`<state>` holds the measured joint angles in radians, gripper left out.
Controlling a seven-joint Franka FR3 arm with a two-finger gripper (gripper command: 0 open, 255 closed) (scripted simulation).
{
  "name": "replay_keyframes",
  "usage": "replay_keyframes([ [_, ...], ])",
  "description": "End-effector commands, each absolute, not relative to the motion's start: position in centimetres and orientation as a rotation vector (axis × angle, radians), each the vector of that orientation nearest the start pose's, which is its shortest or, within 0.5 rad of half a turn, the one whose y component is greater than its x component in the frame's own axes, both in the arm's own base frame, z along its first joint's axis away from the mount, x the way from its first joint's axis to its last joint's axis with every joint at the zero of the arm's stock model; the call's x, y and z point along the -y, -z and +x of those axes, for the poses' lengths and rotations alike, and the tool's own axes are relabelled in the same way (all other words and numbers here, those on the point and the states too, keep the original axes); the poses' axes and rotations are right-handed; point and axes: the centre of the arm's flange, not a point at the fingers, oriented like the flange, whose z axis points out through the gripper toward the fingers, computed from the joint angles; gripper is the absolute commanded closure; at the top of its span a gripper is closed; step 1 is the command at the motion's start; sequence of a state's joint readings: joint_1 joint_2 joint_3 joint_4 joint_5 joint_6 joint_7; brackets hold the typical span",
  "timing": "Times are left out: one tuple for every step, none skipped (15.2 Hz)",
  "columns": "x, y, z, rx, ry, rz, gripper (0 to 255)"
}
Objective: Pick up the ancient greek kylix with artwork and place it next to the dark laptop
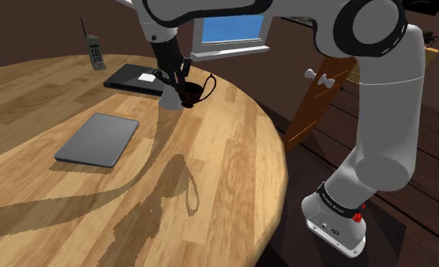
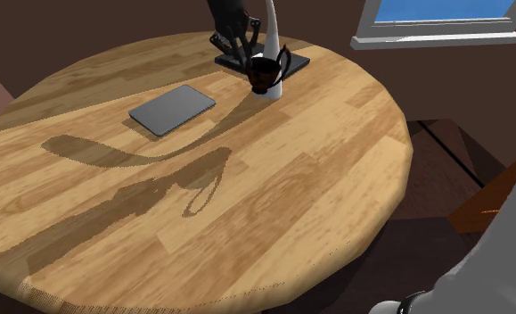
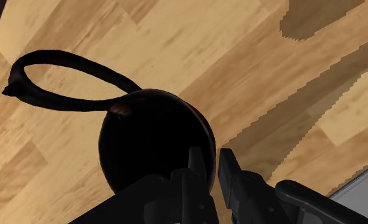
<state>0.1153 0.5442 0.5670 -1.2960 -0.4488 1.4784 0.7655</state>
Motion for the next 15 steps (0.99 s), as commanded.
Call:
replay_keyframes([
  [-30.7,-43.9,62.1,-0.153,-0.182,-3.441,255],
  [-30.5,-43.5,63.4,-0.153,-0.182,-3.441,255],
  [-30.3,-43.1,64.6,-0.153,-0.182,-3.441,255],
  [-30.1,-42.7,65.9,-0.153,-0.182,-3.441,255],
  [-29.9,-42.3,67.1,-0.153,-0.182,-3.441,255],
  [-29.8,-42.1,67.6,-0.153,-0.182,-3.441,255],
  [-29.8,-41.6,67.6,-0.153,-0.182,-3.441,255],
  [-29.8,-41.1,67.6,-0.153,-0.182,-3.441,255],
  [-29.8,-40.6,67.6,-0.153,-0.182,-3.441,255],
  [-29.8,-40.0,67.6,-0.153,-0.182,-3.441,255],
  [-29.8,-39.5,67.6,-0.153,-0.182,-3.441,255],
  [-29.8,-39.0,67.6,-0.153,-0.182,-3.441,255],
  [-29.8,-38.5,67.6,-0.153,-0.182,-3.441,255],
  [-29.8,-37.9,67.6,-0.153,-0.182,-3.441,255],
  [-29.8,-37.4,67.6,-0.153,-0.182,-3.441,255],
])
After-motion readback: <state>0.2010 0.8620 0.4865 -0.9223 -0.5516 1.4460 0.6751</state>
